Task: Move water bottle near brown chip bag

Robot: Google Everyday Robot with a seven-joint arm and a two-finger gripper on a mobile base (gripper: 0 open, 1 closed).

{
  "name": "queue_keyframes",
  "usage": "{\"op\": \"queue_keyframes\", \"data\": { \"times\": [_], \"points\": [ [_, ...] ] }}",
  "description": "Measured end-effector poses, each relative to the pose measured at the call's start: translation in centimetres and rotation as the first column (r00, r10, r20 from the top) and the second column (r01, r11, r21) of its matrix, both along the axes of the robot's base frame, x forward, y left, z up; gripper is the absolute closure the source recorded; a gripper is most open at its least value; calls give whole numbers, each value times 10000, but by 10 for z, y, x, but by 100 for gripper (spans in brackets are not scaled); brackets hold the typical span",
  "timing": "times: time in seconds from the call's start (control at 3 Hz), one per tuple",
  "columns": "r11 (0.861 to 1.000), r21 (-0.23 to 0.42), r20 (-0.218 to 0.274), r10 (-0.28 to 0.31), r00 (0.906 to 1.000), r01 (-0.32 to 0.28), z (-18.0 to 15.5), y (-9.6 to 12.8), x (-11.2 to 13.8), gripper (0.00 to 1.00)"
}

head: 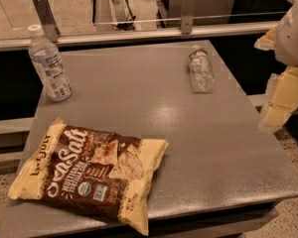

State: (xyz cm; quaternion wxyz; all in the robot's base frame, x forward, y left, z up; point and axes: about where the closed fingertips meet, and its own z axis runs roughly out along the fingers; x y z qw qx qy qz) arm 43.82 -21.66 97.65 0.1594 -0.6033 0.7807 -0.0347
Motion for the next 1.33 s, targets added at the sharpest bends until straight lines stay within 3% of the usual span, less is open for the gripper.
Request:
{"op": "queue_keyframes", "data": {
  "times": [0.67, 1.0, 1.33],
  "points": [
    [9996, 274, 261, -90, 9996, 83, -3, -1, 15, 0],
    [9929, 1073, 678, -587, 9960, 512, -12, 5, 63, 0],
    [9739, 2027, 802, -1207, 9894, 1024, -26, 22, 115, 0]
  ]
}}
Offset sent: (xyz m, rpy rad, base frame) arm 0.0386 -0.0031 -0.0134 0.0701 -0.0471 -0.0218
